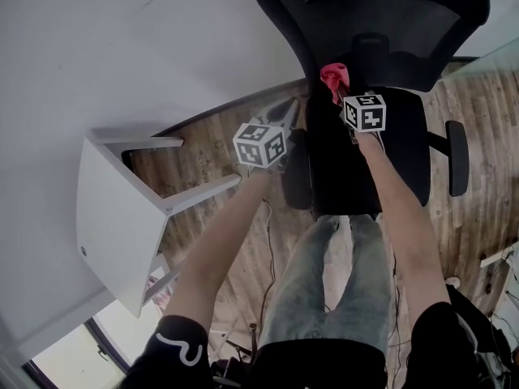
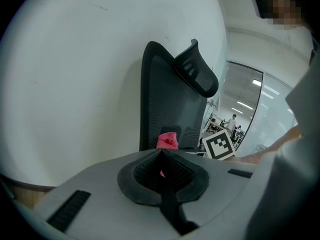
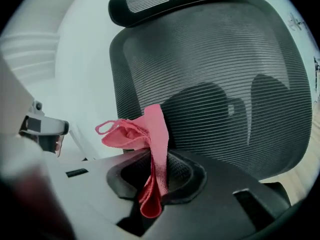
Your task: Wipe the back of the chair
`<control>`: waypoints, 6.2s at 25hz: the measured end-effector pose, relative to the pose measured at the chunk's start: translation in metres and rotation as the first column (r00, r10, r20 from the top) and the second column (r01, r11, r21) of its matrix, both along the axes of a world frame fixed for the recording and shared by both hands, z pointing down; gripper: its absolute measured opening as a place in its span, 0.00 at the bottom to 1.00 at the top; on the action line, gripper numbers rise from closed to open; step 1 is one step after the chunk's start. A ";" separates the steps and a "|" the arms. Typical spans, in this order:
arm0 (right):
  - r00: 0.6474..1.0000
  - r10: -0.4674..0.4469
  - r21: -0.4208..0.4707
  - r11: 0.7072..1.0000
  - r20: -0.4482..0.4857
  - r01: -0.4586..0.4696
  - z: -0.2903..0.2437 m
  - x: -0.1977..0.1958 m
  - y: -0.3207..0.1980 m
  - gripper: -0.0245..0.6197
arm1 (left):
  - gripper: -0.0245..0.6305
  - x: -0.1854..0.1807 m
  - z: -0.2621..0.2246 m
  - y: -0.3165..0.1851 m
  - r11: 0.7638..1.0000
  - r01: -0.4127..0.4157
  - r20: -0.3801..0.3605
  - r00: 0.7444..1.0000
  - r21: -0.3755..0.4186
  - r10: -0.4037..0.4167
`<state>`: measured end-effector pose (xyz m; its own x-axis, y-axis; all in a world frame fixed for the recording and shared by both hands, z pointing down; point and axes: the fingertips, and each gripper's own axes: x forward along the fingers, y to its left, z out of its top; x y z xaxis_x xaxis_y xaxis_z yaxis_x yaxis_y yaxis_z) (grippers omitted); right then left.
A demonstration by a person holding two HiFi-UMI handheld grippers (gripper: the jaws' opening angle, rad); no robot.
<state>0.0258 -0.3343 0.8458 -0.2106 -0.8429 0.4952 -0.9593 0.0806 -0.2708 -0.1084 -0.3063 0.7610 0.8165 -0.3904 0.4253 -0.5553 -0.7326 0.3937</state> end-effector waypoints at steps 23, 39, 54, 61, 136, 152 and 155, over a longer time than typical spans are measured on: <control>1.000 0.025 -0.001 1.000 0.009 -0.025 -0.004 0.113 0.024 0.15 | 0.07 0.097 -0.010 0.009 1.000 0.007 0.028 1.000 0.022 -0.008; 0.998 0.055 -0.023 0.998 -0.039 -0.056 -0.011 0.206 0.052 0.15 | 0.07 0.186 -0.018 0.025 0.997 -0.065 0.049 0.997 0.032 0.063; 0.985 0.120 -0.068 0.989 -0.121 -0.128 -0.018 0.292 0.088 0.15 | 0.07 0.260 -0.023 0.039 0.989 -0.136 0.021 0.991 0.061 0.135; 0.979 0.152 -0.089 0.982 -0.136 -0.165 -0.031 0.333 0.115 0.15 | 0.07 0.281 -0.031 0.052 0.985 -0.157 0.014 0.988 0.066 0.156; 0.981 -0.137 0.282 0.944 -0.141 0.172 -0.446 0.076 0.603 0.14 | 0.07 0.073 -0.385 0.556 0.937 0.209 -0.167 0.972 0.282 -0.166; 0.979 -0.162 0.298 0.935 -0.126 0.193 -0.449 0.090 0.679 0.14 | 0.07 0.089 -0.400 0.633 0.923 0.175 -0.172 0.978 0.342 -0.122; 0.977 -0.170 0.298 0.933 -0.125 0.201 -0.446 0.083 0.685 0.14 | 0.07 0.079 -0.399 0.640 0.920 0.185 -0.169 0.977 0.345 -0.133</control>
<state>0.1084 0.3505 0.3995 -0.3424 -0.9073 0.2441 -0.9393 0.3241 -0.1126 -0.0297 0.3339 0.3624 0.7718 -0.6244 0.1199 -0.6346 -0.7451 0.2049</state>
